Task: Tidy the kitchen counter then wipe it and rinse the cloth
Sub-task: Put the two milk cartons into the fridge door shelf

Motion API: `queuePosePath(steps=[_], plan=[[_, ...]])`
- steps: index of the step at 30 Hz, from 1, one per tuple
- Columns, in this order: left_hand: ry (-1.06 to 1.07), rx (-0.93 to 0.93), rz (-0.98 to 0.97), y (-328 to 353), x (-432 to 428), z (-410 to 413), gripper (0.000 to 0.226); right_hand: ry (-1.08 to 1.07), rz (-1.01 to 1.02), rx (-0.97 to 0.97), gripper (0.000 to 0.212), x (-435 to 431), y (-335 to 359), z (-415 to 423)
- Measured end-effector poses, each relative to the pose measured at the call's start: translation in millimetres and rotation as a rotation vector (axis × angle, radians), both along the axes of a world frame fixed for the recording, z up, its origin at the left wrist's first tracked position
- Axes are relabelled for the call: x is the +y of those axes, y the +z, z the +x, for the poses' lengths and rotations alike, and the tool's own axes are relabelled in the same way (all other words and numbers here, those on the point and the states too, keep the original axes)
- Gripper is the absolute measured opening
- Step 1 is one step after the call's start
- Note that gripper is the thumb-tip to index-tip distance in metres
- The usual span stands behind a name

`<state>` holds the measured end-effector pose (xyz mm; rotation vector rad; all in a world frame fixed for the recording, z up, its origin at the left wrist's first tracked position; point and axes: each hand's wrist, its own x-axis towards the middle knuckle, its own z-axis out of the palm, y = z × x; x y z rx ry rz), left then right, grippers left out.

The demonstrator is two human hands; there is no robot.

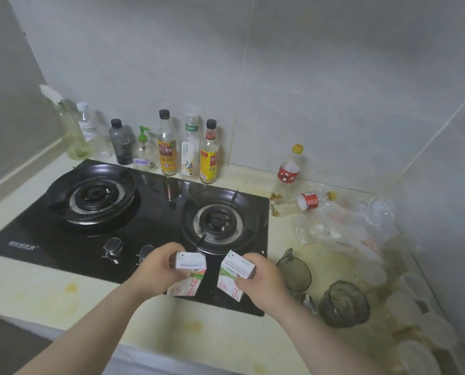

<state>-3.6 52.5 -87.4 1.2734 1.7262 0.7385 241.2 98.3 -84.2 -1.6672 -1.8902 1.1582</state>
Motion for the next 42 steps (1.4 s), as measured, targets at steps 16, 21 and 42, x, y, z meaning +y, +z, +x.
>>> queuePosePath(steps=[16,21,42], plan=[[0.485,-0.505,0.413,145,-110,-40,0.059,0.124,-0.051,0.599,0.018,-31,165,-53],[0.632,-0.433,0.49,177,-163,-44,0.062,0.325,-0.08,0.663,0.022,-51,189,-87],[1.522,0.125,0.751,226,-416,145,0.055,1.329,-0.317,0.752,0.025,-207,222,-121]])
